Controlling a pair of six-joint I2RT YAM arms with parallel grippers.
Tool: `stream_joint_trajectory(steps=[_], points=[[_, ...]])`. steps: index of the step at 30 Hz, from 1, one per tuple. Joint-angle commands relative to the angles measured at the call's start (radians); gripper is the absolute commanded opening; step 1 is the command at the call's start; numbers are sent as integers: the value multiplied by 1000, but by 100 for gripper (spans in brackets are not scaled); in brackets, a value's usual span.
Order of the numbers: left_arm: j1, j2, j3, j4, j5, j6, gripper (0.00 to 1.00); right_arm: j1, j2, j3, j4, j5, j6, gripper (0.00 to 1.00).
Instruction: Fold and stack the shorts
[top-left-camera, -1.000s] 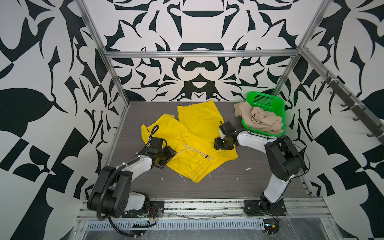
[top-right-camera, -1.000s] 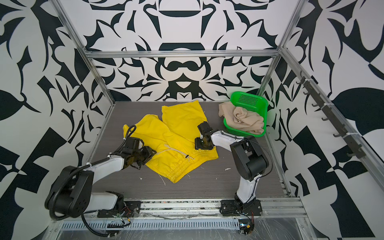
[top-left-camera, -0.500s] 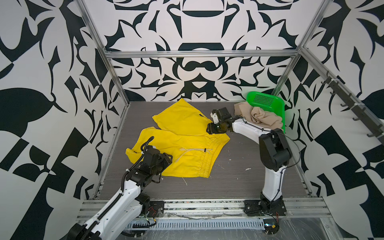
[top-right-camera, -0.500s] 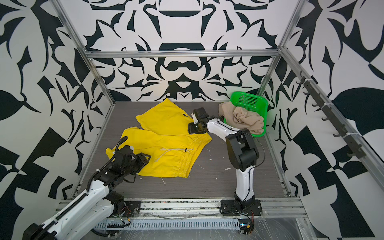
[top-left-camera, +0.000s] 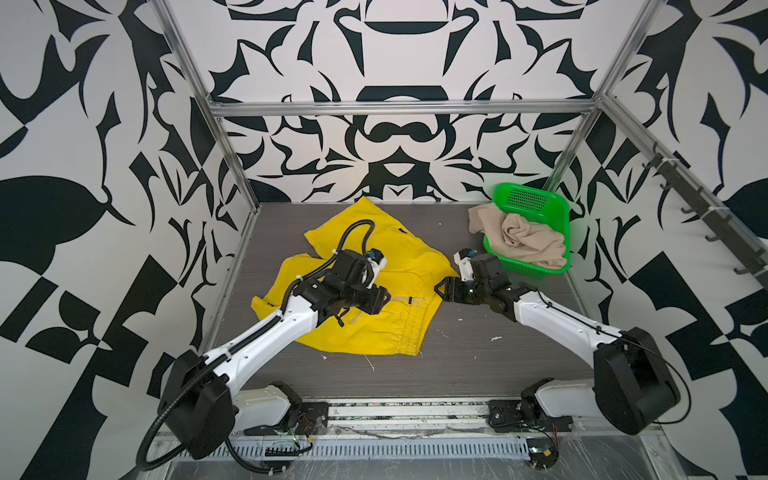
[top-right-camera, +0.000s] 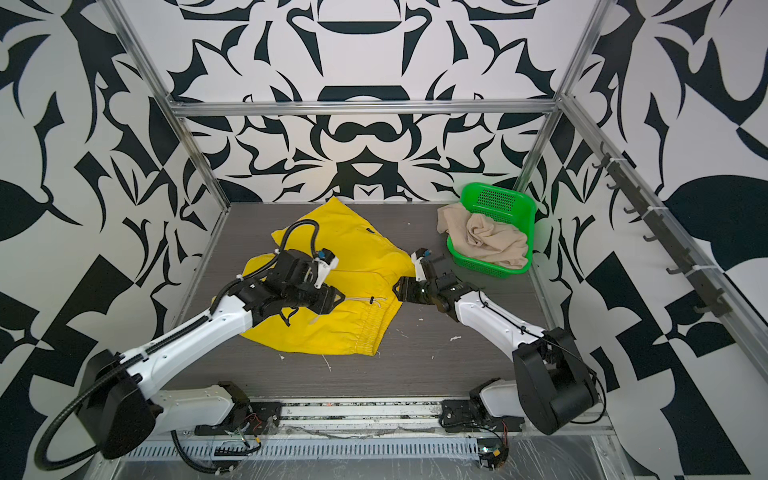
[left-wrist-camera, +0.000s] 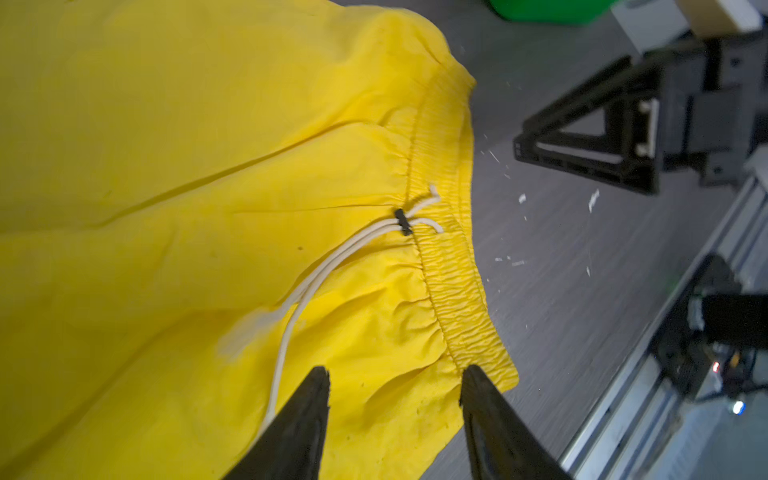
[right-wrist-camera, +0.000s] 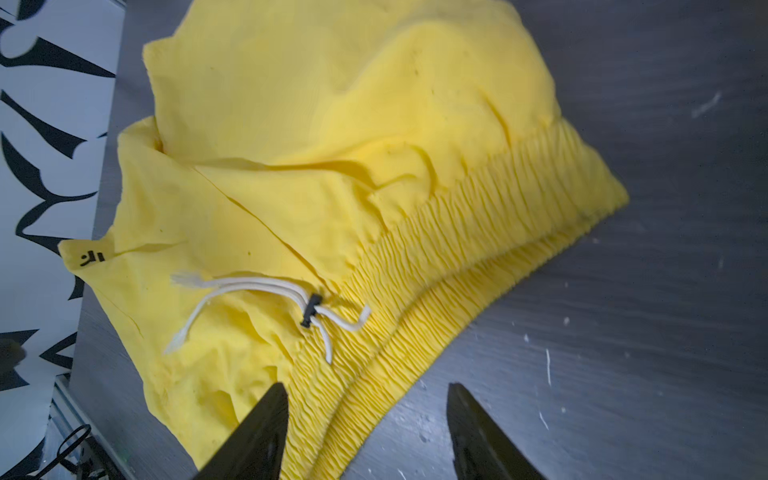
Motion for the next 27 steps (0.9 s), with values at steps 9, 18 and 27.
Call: stream_joint_trajectory(steps=[9,18,27], points=[[-196,256,38,-87,161,583,58,-31,-137,-105,60,2,58,66],[-277,305,-11,5,49,663,61,-44,-172,-137,52,-10,69,66],[-302,326,-68,113,-42,681,59,-46,-195,-158,42,-12,97,66]])
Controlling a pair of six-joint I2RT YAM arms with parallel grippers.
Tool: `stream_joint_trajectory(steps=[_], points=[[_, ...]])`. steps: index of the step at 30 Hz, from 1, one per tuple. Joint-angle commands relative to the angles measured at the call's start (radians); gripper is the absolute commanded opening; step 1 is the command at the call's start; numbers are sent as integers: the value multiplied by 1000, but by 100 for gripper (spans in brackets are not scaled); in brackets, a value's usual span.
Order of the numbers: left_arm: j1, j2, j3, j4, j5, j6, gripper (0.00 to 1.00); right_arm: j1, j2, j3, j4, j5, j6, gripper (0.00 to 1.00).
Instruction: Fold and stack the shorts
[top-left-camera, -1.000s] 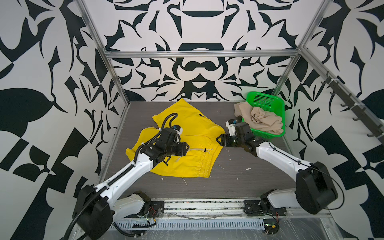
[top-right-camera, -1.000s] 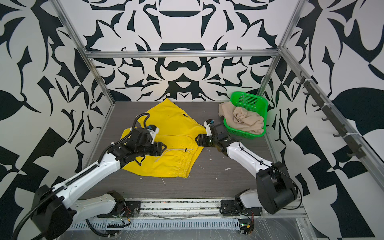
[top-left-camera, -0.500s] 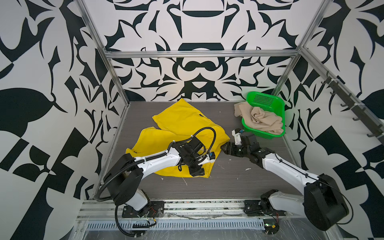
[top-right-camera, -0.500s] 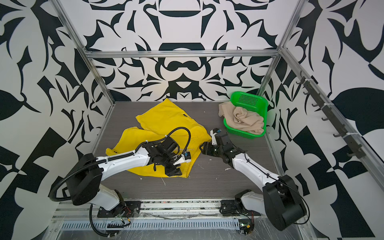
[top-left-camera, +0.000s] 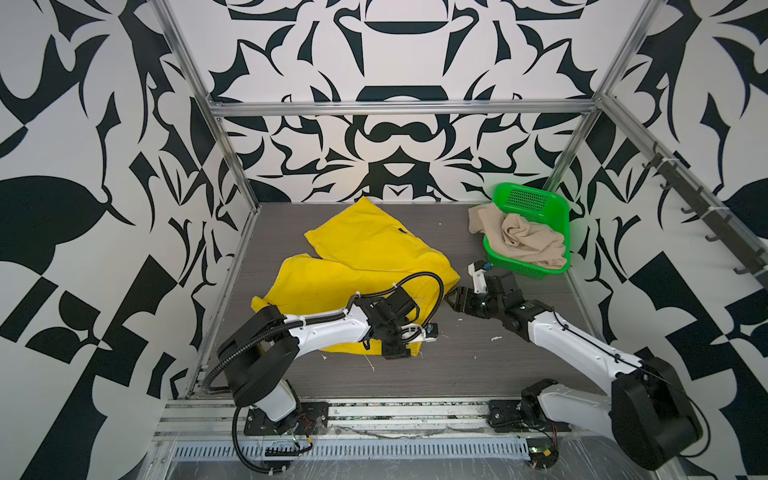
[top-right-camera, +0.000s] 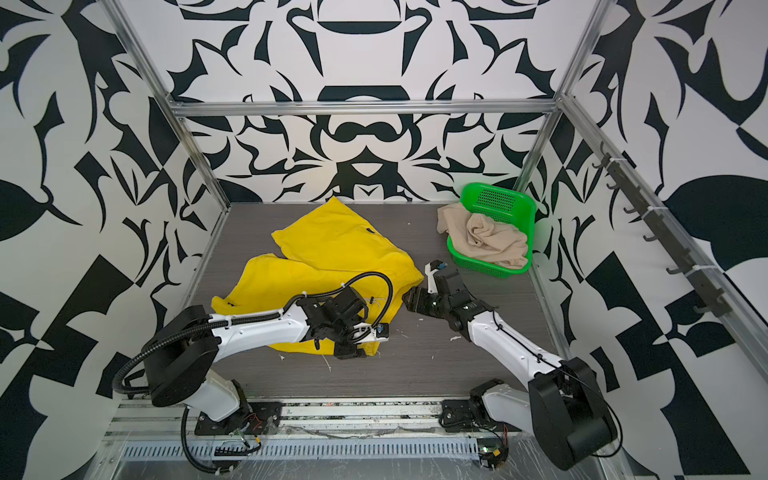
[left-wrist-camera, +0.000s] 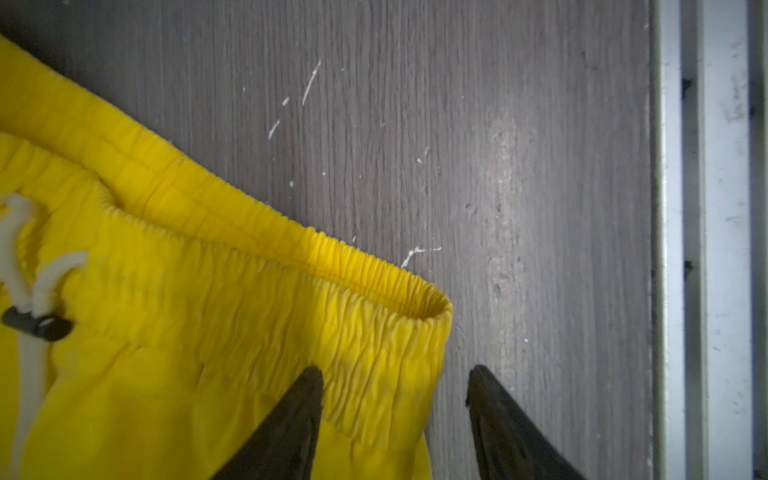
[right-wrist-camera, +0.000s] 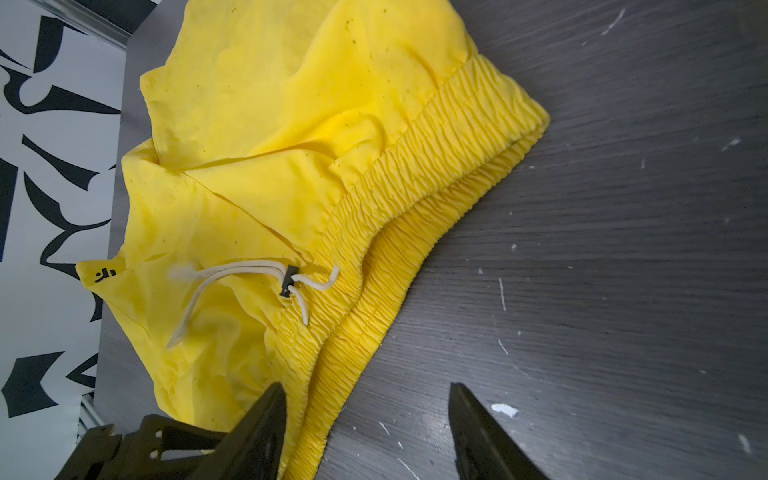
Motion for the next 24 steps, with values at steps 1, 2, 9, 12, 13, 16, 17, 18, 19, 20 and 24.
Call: stream_joint_trajectory(steps=[1,2,9,12,13,16,17,18,19,20,24], points=[[-13,29,-18,43,-43,29,58,-5,-32,-11,8,-4,21,66],[-19,36,-21,47,-55,29,57,-5,-37,-12,7,-4,24,66],[-43,57,-38,107,-142,-28,34,-5,-68,-18,-14,2,47,67],[-43,39,-44,156,-152,-102,21,-7,-80,-17,-32,1,63,67],[-44,30,-48,177,-153,-130,18,-6,-85,-17,-36,-3,71,67],[-44,1,-69,268,-166,-225,13,-8,-99,-17,-48,-18,113,69],[-44,-4,-73,302,-175,-261,11,-8,-102,-17,-54,-25,133,70],[-44,-5,-74,335,-187,-303,10,-8,-106,-20,-56,-35,155,73],[-43,-5,-75,362,-195,-333,10,-9,-107,-24,-52,-48,176,79],[-43,-1,-73,392,-205,-363,9,-10,-106,-28,-47,-66,199,86],[-43,25,-68,499,-260,-470,9,-11,-92,-66,15,-122,297,87]])
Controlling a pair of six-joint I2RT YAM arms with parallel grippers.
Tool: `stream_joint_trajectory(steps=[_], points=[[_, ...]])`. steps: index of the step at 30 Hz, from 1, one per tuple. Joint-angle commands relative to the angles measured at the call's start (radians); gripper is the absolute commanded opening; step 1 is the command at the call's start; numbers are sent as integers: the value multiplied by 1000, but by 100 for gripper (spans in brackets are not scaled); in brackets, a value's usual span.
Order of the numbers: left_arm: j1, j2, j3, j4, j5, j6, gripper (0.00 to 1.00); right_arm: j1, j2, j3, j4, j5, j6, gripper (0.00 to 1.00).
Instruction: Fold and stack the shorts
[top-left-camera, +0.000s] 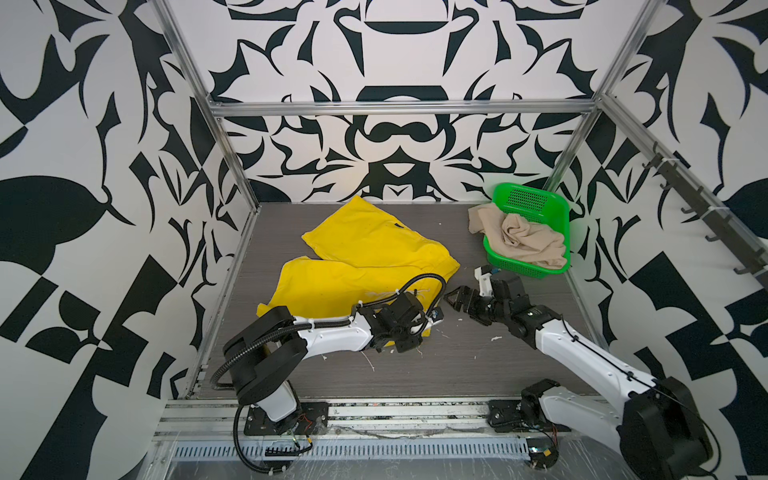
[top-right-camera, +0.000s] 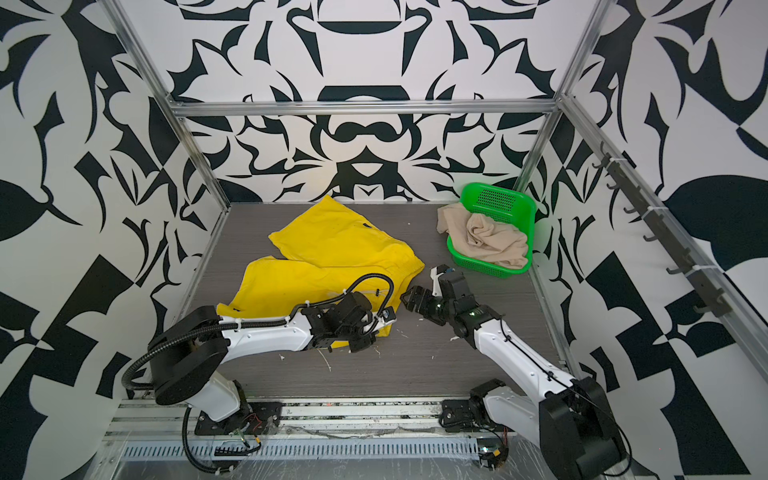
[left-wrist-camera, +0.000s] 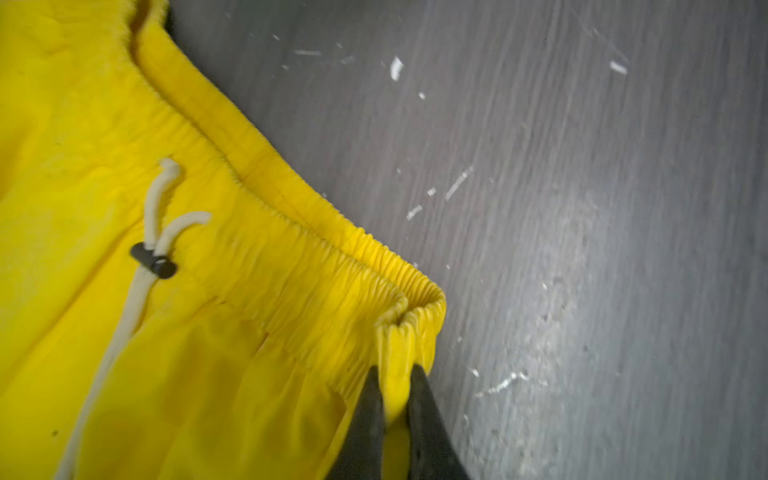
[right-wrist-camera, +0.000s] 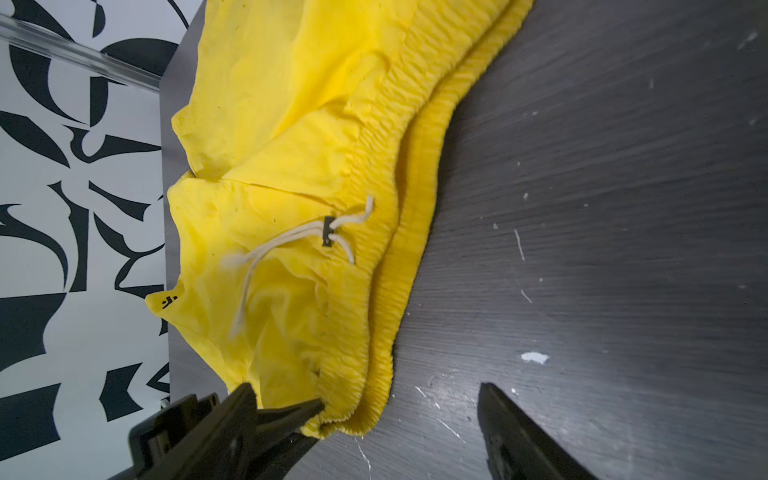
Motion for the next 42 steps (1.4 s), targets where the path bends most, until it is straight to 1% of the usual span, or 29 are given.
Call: stream_joint_trajectory(steps=[1,4,6,9,13,17,20,27,32,34,36,39,40,42], points=[[2,14,-5,147,-58,-138,9,-6,-3,-45,79,-62,135,87],[2,43,-2,190,-48,-164,9,-5,4,-113,211,-78,261,87],[1,58,9,210,-14,-170,10,-5,24,-143,282,-87,326,87],[-7,75,19,236,9,-157,11,-5,57,-167,359,-90,389,87],[-25,114,33,249,5,-115,12,-5,116,-191,449,-102,456,86],[-36,138,38,281,7,-121,12,-3,178,-219,552,-127,529,86],[-43,145,40,316,1,-126,13,-1,204,-228,580,-130,552,86],[-43,172,52,400,-30,-172,13,1,268,-222,595,-147,542,86],[-54,193,70,415,2,-165,16,0,315,-219,668,-165,568,85],[-64,200,78,407,35,-154,20,1,319,-218,667,-164,566,84],[-67,192,74,407,55,-170,33,1,321,-219,663,-161,557,81],[-67,143,35,431,39,-208,49,1,318,-215,613,-152,522,77],[-63,116,18,436,29,-220,52,1,316,-214,590,-148,506,76],[-56,60,-12,425,10,-247,55,1,318,-207,542,-144,473,73]])
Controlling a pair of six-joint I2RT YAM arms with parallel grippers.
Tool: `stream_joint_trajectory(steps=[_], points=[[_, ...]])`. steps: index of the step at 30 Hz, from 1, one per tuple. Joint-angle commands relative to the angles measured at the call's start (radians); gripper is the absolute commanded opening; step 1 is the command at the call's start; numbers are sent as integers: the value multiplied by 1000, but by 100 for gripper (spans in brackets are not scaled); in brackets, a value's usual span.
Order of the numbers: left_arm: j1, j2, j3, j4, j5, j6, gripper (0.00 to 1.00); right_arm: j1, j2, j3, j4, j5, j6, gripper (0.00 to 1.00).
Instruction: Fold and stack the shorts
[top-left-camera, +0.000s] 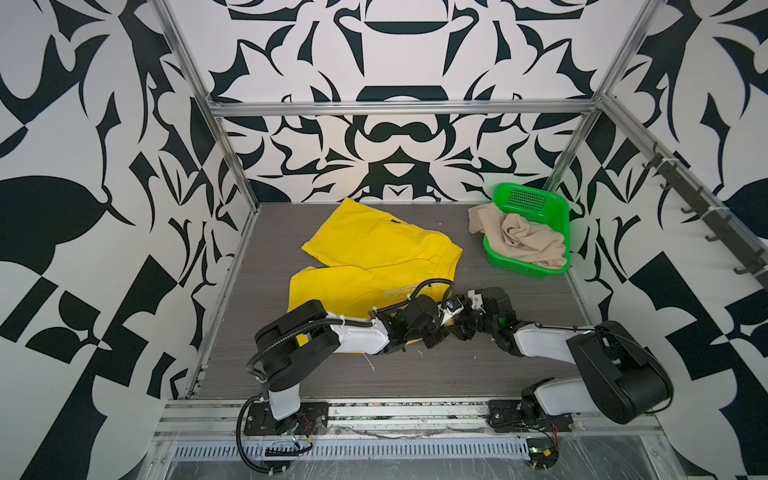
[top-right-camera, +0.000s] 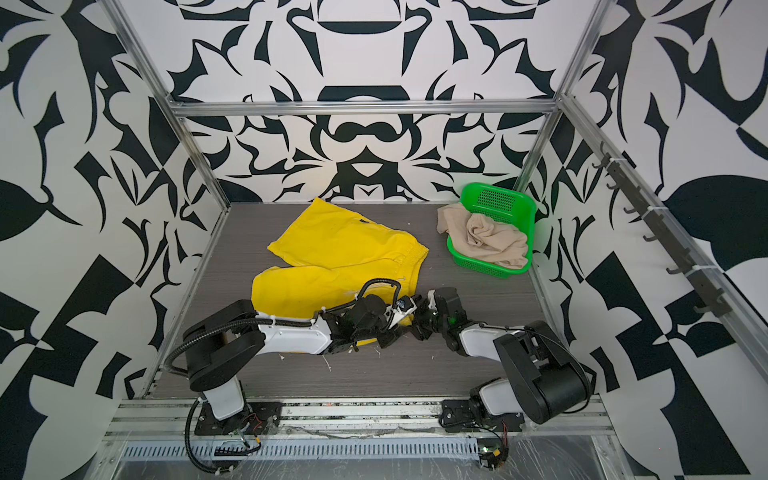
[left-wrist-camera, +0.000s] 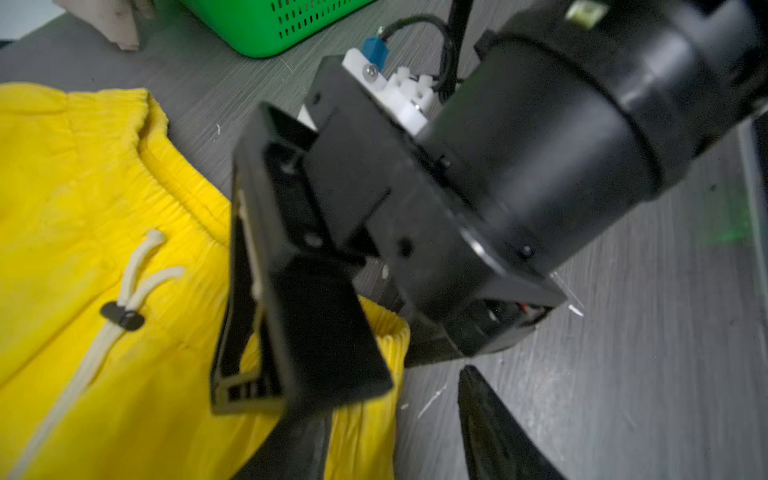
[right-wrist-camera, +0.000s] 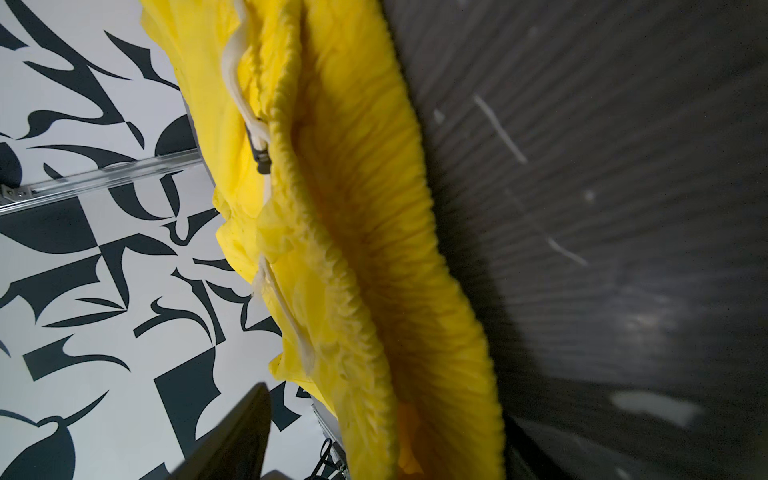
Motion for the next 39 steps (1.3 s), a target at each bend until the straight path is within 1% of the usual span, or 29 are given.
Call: stream_joint_trajectory(steps=[1,5,7,8,10,11,12,14,15,17,19,22,25,32,35,39], points=[[14,-121,-48,6,-18,-66,55,2,3,24,-101,16,-71,71],[56,-242,-79,-112,-80,-163,56,1,17,35,-140,21,-112,63],[105,-302,-93,-185,-108,-242,56,2,32,37,-134,15,-118,60],[131,-324,-96,-218,-113,-276,57,1,37,38,-130,11,-122,57],[199,-356,-86,-319,-171,-370,57,1,39,41,-129,11,-126,46],[230,-359,-73,-375,-184,-399,57,1,38,42,-131,12,-129,44],[267,-360,-61,-414,-182,-413,57,1,34,44,-138,16,-135,38],[327,-349,-41,-464,-206,-431,56,2,26,53,-158,19,-151,24],[364,-340,-24,-490,-212,-449,56,2,20,58,-176,23,-159,18],[453,-307,16,-540,-172,-486,56,1,1,69,-222,40,-190,10],[544,-269,55,-575,-112,-511,56,1,-20,86,-285,68,-228,4],[635,-208,82,-571,-32,-515,56,2,-44,111,-343,110,-264,0],[687,-137,107,-572,6,-513,55,2,-44,144,-368,122,-289,0],[753,18,175,-566,59,-525,54,-1,-10,185,-372,148,-327,0],[775,92,235,-583,73,-519,54,-1,3,210,-382,163,-354,0],[803,199,343,-603,90,-506,54,-11,-6,253,-449,199,-418,0]])
